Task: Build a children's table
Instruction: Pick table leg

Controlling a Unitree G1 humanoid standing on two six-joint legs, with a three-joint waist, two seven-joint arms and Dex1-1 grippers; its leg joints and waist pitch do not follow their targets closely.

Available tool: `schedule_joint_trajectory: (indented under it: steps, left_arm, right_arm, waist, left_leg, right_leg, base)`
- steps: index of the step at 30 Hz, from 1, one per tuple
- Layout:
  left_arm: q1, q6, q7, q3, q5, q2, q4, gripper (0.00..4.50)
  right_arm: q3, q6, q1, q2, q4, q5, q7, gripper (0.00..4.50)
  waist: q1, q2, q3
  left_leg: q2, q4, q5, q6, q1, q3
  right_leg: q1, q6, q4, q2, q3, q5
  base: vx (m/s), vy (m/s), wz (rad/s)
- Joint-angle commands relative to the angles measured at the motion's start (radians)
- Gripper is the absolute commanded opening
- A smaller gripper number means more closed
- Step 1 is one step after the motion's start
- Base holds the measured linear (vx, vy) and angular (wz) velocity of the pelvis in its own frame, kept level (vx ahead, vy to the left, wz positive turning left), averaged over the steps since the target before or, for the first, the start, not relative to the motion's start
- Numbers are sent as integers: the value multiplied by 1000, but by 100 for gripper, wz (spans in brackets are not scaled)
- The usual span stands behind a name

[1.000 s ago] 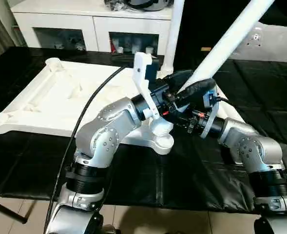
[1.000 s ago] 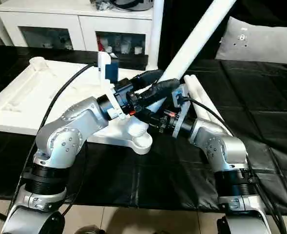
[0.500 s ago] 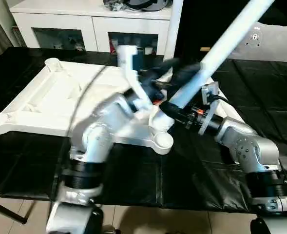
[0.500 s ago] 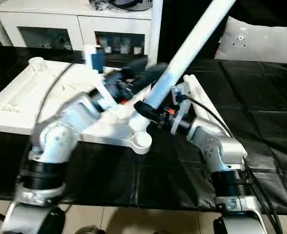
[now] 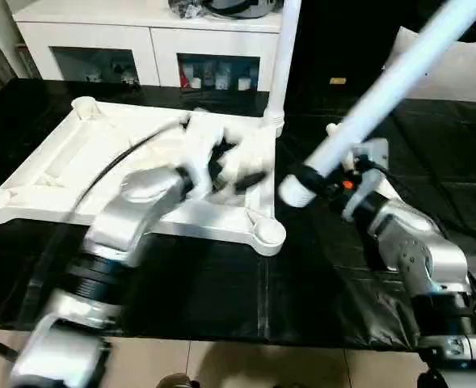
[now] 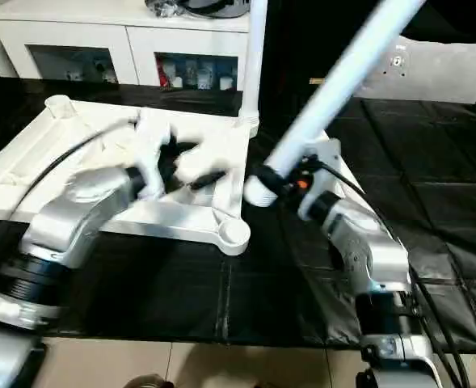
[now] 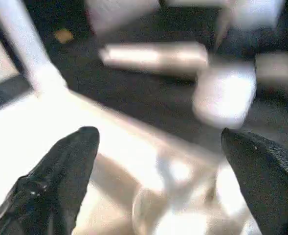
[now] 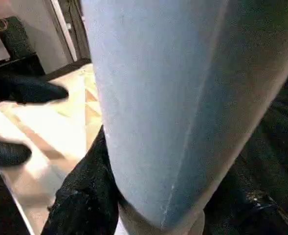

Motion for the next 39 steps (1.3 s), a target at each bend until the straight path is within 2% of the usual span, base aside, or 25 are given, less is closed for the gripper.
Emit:
schedule_joint_trajectory:
  steps: [1, 2, 4, 5, 7, 8, 9, 10, 11, 14, 17, 20, 23, 27, 29, 31, 33, 34, 37, 39]
  left_arm:
    - [-10, -74, -56, -42, 58, 21, 55, 417]
    - [-14, -104, -122, -64, 67, 45, 104, 415]
    - [-15, -106, -128, -66, 68, 47, 109, 415]
    - [-31, -137, -183, -73, 72, 59, 171, 403]
    - [-57, -176, -230, -85, 89, 70, 245, 376]
    - [-57, -176, -230, -85, 89, 70, 245, 377]
    - [-80, -205, -285, -88, 93, 72, 306, 369]
    - [-87, -212, -298, -87, 93, 71, 324, 369]
    - [-117, -237, -351, -85, 92, 65, 389, 333]
    - [-138, -240, -379, -76, 87, 55, 431, 333]
    - [-166, -274, -382, -85, 112, 40, 499, 287]
    - [-195, -315, -397, -86, 132, 20, 581, 284]
    - [-209, -335, -407, -82, 141, 11, 623, 245]
    - [-221, -364, -409, -90, 169, 7, 664, 240]
    - [-227, -373, -416, -89, 178, 4, 682, 204]
    - [-228, -376, -418, -88, 180, 4, 686, 203]
    - [-237, -391, -420, -85, 192, -1, 711, 177]
    - [-240, -394, -422, -83, 198, -3, 723, 165]
    - [-238, -380, -448, -78, 197, -10, 729, 155]
    - [-234, -356, -475, -86, 204, -13, 726, 131]
  right_arm:
    - [-9, -1, 7, -12, -25, 2, 5, 188]
    - [-12, -2, 20, -15, -34, 6, 7, 188]
    - [-12, -2, 21, -16, -35, 6, 7, 188]
    - [-16, -6, 33, -19, -43, 7, 7, 188]
    - [-20, -4, 42, -20, -49, 8, 5, 188]
    - [-20, -4, 42, -20, -49, 8, 5, 188]
    - [-24, 1, 51, -21, -58, 11, 5, 188]
    - [-24, 2, 54, -22, -61, 12, 5, 188]
    - [-24, 5, 63, -23, -69, 16, 6, 188]
    - [-24, 8, 69, -23, -73, 18, 6, 188]
    - [-18, 17, 73, -21, -79, 21, 7, 188]
    - [-13, 23, 77, -17, -84, 20, 6, 188]
    - [-9, 28, 80, -17, -87, 21, 10, 188]
    - [-7, 35, 82, -18, -92, 21, 12, 188]
    - [-7, 38, 80, -18, -90, 20, 11, 188]
    - [-7, 39, 79, -19, -89, 20, 11, 188]
    - [-7, 41, 77, -18, -88, 19, 11, 188]
    - [-6, 41, 78, -16, -88, 17, 11, 188]
    - [-3, 35, 75, -12, -84, 11, 9, 188]
    - [0, 32, 71, -10, -81, 8, 10, 188]
  waist:
    - [-4, 6, -79]
    - [-5, 15, -79]
    - [-7, 12, -79]
    - [-7, 12, -78]
    - [-11, 13, -77]
    - [-11, 13, -77]
    - [-11, 13, -73]
    - [-10, 13, -75]
    - [-10, 14, -76]
    - [-9, 13, -77]
    - [-8, 12, -76]
    - [-7, 12, -77]
    - [-6, 12, -77]
    - [-5, 11, -77]
    - [-4, 12, -77]
    - [-3, 12, -76]
    - [-3, 8, -76]
    - [-2, 10, -75]
    - [0, 12, -76]
    - [1, 12, -76]
  left_leg:
    - [47, -65, -73, 25, 10, -18]
    - [49, -66, -78, 19, 10, -19]
    - [49, -66, -87, 15, 10, -18]
    - [50, -66, -94, 12, 10, -18]
    - [48, -68, -111, 9, 11, -18]
    - [48, -68, -111, 9, 11, -18]
    - [45, -68, -126, 11, 11, -17]
    - [47, -68, -130, 6, 13, -16]
    - [48, -69, -127, 5, 13, -17]
    - [50, -68, -121, 6, 12, -18]
    - [48, -66, -117, 16, 11, -16]
    - [50, -67, -114, 20, 11, -17]
    - [51, -66, -112, 23, 11, -17]
    - [53, -67, -120, 24, 11, -18]
    - [53, -67, -120, 24, 12, -18]
    - [55, -68, -124, 22, 13, -18]
    - [53, -68, -120, 24, 11, -17]
    - [53, -68, -120, 25, 12, -18]
    - [55, -68, -115, 25, 12, -18]
    - [56, -68, -114, 25, 12, -18]
  right_leg:
    - [65, -154, -63, -82, 54, -115]
    - [64, -172, -60, -85, 54, -100]
    - [65, -183, -61, -86, 54, -96]
    - [66, -195, -61, -88, 54, -96]
    - [67, -194, -64, -87, 54, -120]
    - [67, -194, -64, -87, 54, -120]
    - [65, -188, -74, -88, 55, -152]
    - [66, -188, -71, -89, 55, -156]
    - [66, -192, -70, -89, 55, -147]
    - [67, -207, -65, -91, 55, -125]
    - [69, -219, -68, -92, 55, -123]
    - [69, -222, -67, -94, 55, -120]
    - [69, -229, -66, -94, 55, -106]
    - [70, -229, -67, -97, 55, -121]
    - [70, -230, -68, -97, 55, -120]
    - [69, -234, -67, -98, 55, -122]
    - [70, -235, -67, -97, 55, -116]
    - [69, -235, -67, -97, 55, -120]
    - [70, -236, -66, -100, 56, -117]
    - [68, -242, -65, -99, 55, -104]
  base:
    - [0, 0, 0]
    - [0, 0, 0]
    - [0, 0, 0]
    - [0, 0, 0]
    - [0, 0, 0]
    - [0, 0, 0]
    - [0, 0, 0]
    - [0, 0, 0]
    - [0, 0, 0]
    - [0, 0, 0]
    - [0, 0, 0]
    - [0, 0, 0]
    - [0, 0, 0]
    - [0, 0, 0]
    - [0, 0, 0]
    - [0, 0, 0]
    - [0, 0, 0]
    - [0, 0, 0]
    - [0, 0, 0]
    - [0, 0, 0]
